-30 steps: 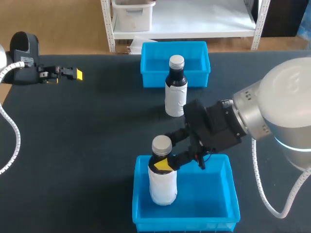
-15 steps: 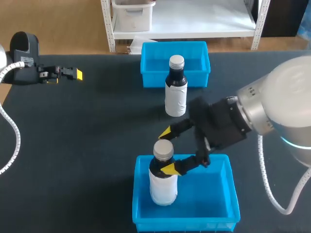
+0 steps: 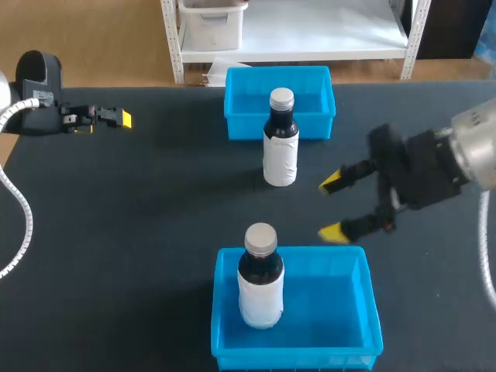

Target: Pick up the bottle, and place it in the far bin if it is heavy, or in the near bin if it is light.

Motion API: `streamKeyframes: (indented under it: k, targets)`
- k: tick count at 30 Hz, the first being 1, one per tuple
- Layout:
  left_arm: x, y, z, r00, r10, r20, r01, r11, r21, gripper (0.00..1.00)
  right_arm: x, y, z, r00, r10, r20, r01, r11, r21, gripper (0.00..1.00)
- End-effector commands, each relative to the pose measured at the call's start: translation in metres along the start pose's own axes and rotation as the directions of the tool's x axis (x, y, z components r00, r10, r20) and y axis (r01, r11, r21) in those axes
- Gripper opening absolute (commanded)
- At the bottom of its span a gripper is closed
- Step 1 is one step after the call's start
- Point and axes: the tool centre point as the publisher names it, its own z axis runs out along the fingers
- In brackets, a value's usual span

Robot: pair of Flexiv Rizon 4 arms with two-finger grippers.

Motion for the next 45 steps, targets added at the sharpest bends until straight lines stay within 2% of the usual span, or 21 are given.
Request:
streamKeyframes:
  k: [1, 7, 12, 15, 20, 30, 45]
  targets:
    - [0.0, 0.0, 0.0, 1.0, 0.0, 0.0, 0.0, 1.0, 0.0, 1.0, 0.003, -0.033, -0.025, 1.0, 0.005, -0.008, -0.005, 1.0, 0.0, 1.0]
    - [0.0, 0.0, 0.0, 1.0, 0.0, 0.0, 0.0, 1.0, 0.0, 1.0, -0.001, -0.101, -0.039, 1.0, -0.022, -0.004, 0.022, 0.999, 0.027, 1.0]
    - [0.0, 0.0, 0.0, 1.0, 0.0, 0.0, 0.0, 1.0, 0.0, 1.0, -0.01, -0.15, -0.039, 0.999, -0.053, -0.007, 0.053, 0.998, 0.026, 1.0]
    - [0.0, 0.0, 0.0, 1.0, 0.0, 0.0, 0.0, 1.0, 0.0, 1.0, -0.013, -0.173, -0.033, 0.998, -0.061, 0.003, 0.061, 0.998, 0.016, 1.0]
    - [0.0, 0.0, 0.0, 1.0, 0.0, 0.0, 0.0, 1.0, 0.0, 1.0, -0.019, -0.199, -0.017, 0.997, -0.068, 0.028, 0.068, 0.998, -0.012, 1.0]
    - [0.0, 0.0, 0.0, 1.0, 0.0, 0.0, 0.0, 1.0, 0.0, 1.0, -0.031, -0.227, 0.02, 0.995, -0.087, 0.051, 0.09, 0.994, -0.066, 1.0]
    - [0.0, 0.0, 0.0, 1.0, 0.0, 0.0, 0.0, 1.0, 0.0, 1.0, -0.05, -0.214, 0.061, 0.993, -0.095, 0.062, 0.102, 0.989, -0.109, 1.0]
